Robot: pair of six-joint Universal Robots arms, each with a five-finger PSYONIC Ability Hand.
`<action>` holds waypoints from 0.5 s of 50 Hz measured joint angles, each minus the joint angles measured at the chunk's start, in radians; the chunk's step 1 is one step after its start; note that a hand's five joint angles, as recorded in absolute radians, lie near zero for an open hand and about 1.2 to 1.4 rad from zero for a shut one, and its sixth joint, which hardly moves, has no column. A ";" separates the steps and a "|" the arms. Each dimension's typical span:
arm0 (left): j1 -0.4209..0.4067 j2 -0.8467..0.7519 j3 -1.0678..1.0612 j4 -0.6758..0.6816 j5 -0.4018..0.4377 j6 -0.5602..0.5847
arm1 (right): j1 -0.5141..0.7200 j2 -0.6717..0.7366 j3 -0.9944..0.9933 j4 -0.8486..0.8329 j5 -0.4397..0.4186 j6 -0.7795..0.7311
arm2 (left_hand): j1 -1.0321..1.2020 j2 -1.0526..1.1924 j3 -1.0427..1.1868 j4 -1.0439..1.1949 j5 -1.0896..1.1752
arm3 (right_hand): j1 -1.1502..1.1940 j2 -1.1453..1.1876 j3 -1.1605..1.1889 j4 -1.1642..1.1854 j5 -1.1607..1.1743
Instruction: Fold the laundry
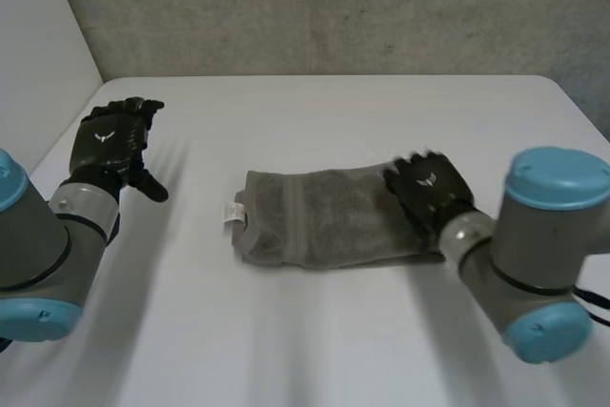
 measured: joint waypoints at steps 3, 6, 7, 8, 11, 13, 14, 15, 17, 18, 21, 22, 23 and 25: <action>-0.004 -0.006 0.000 0.000 0.000 0.000 | -0.054 0.015 0.046 0.007 -0.039 0.000 | 0.000 0.000 0.000 0.000 0.000 | 0.239 0.218 0.223 0.209 0.239; -0.007 -0.010 -0.001 0.000 0.000 0.000 | -0.092 0.033 0.069 0.008 -0.066 -0.005 | 0.000 0.000 0.000 0.000 0.000 | 0.598 0.602 0.597 0.557 0.589; -0.008 -0.011 -0.001 -0.001 0.000 0.000 | -0.101 0.039 0.070 0.007 -0.070 -0.008 | 0.000 0.000 0.000 0.000 0.000 | 0.782 0.773 0.776 0.757 0.786; -0.010 -0.012 -0.001 -0.001 0.000 0.000 | -0.109 0.043 0.069 0.007 -0.072 -0.011 | 0.000 0.000 0.000 0.000 0.000 | 0.887 0.895 0.924 0.894 0.917; -0.015 -0.012 -0.003 -0.001 0.000 0.000 | -0.116 0.047 0.050 0.005 -0.066 -0.029 | 0.000 0.000 0.000 0.000 0.000 | 1.027 1.014 1.086 1.073 1.078; -0.018 -0.011 -0.005 0.000 0.000 0.000 | -0.113 0.044 0.024 0.004 -0.053 -0.051 | 0.000 0.000 0.000 0.000 0.000 | 1.041 1.017 1.089 1.078 1.079; -0.019 -0.010 -0.006 0.000 0.000 0.000 | -0.109 0.041 0.008 0.004 -0.043 -0.066 | 0.000 0.000 0.000 0.000 0.000 | 1.041 1.017 1.089 1.079 1.079; -0.020 -0.010 -0.007 0.000 0.000 0.000 | -0.105 0.039 -0.003 0.003 -0.037 -0.076 | 0.000 0.000 0.000 0.000 0.000 | 1.042 1.017 1.089 1.079 1.079; -0.021 -0.008 -0.008 0.001 0.000 0.000 | -0.087 0.034 -0.028 0.003 -0.021 -0.102 | 0.000 0.000 0.000 0.000 0.000 | 1.047 1.017 1.089 1.079 1.079; -0.021 -0.008 -0.008 0.002 0.000 0.000 | -0.051 0.030 -0.060 0.003 -0.005 -0.138 | 0.000 0.000 0.000 0.000 0.000 | 1.054 1.017 1.089 1.079 1.079; -0.021 -0.006 -0.009 0.004 0.000 0.000 | 0.037 0.031 -0.117 0.000 0.016 -0.205 | 0.000 0.000 0.000 0.000 0.000 | 1.054 1.017 1.089 1.079 1.080; -0.021 -0.006 -0.009 0.004 0.000 0.000 | 0.072 0.036 -0.137 -0.003 0.020 -0.230 | 0.000 0.000 0.000 0.000 0.000 | 1.054 1.017 1.089 1.079 1.080; -0.021 -0.005 -0.009 0.005 0.000 0.000 | 0.097 0.041 -0.151 -0.004 0.021 -0.249 | 0.000 0.000 0.000 0.000 0.000 | 1.054 1.019 1.089 1.079 1.080; -0.021 -0.004 -0.009 0.005 0.000 0.000 | 0.176 0.067 -0.194 -0.012 0.024 -0.314 | 0.000 0.000 0.000 0.000 0.000 | 1.054 1.025 1.089 1.079 1.080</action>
